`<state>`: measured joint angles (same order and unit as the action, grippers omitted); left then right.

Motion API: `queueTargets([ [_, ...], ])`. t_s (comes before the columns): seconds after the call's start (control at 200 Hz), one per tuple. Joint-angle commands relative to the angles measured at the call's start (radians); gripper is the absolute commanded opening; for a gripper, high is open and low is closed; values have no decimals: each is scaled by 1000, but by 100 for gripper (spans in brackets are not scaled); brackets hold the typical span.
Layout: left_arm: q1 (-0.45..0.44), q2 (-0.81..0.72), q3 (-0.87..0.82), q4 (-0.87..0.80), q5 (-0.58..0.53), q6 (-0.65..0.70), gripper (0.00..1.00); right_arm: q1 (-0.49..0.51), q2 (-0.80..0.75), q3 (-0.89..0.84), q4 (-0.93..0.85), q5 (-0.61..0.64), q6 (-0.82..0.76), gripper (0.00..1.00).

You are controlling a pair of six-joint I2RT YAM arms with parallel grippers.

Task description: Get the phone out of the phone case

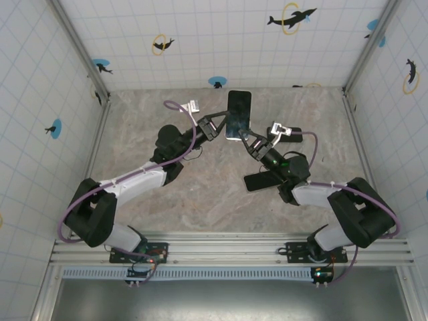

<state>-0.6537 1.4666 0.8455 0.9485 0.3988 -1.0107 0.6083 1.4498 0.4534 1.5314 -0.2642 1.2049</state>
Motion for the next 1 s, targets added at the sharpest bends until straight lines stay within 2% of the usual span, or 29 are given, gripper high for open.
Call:
queueTargets([
  [0.0, -2, 9, 50, -20, 32, 21, 21, -9, -23, 29, 56, -8, 3, 9],
  [0.2, 48, 33, 106, -73, 116, 1, 30, -35, -37, 33, 50, -79, 22, 7],
  [0.45, 128, 107, 252, -209, 353, 3, 37, -74, -43, 47, 38, -205, 49, 8],
  [0.546, 142, 137, 306, -303, 420, 24, 37, -82, -43, 64, 30, -236, 57, 8],
  [0.771, 151, 165, 342, -344, 500, 27, 36, -94, -33, 72, 19, -260, 80, 8],
  [0.996, 165, 162, 344, -382, 532, 54, 27, -105, -28, 70, 16, -273, 88, 8],
])
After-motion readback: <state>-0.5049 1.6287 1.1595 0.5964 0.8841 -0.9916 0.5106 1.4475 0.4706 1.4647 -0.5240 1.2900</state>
